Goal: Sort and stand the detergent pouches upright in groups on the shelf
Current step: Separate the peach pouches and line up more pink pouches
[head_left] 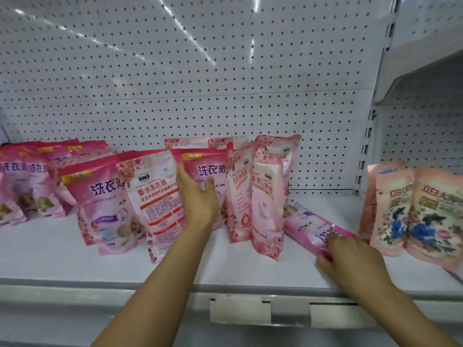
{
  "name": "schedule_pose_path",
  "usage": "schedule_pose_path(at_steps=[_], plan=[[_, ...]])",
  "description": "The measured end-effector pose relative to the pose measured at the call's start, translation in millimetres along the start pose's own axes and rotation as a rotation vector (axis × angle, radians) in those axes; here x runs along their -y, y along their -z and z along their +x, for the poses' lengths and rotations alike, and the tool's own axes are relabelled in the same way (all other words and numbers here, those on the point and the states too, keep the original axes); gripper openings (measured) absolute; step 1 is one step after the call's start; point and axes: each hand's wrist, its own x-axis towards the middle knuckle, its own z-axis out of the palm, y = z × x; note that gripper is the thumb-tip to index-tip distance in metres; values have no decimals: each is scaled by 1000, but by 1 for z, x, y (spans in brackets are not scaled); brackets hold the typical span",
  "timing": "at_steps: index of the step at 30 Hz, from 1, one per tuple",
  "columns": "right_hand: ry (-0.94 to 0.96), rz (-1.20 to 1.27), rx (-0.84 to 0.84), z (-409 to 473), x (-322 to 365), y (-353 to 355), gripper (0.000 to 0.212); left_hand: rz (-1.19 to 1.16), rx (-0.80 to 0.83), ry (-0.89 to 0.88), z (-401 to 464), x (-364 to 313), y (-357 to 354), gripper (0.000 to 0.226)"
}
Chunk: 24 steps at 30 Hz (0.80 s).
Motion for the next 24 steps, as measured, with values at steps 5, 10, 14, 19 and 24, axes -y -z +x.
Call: schedule_pose_path(at_steps=[5, 10, 14, 19, 24], plan=[[30, -112, 10, -3, 0, 12, 13, 70, 109, 78, 15, -16, 11, 39], [-32, 74, -206, -1, -18, 47, 24, 162, 65, -84, 3, -19, 20, 33], [-47, 253, -249, 23, -21, 89, 31, 47, -38, -127, -16, -12, 30, 36], [-84, 845, 44, 64, -16, 132, 8, -70, -47, -146, -37, -23, 45, 39], [-277, 1472, 369, 89, -11, 139, 19, -154, -14, -101, -49, -28, 57, 37]])
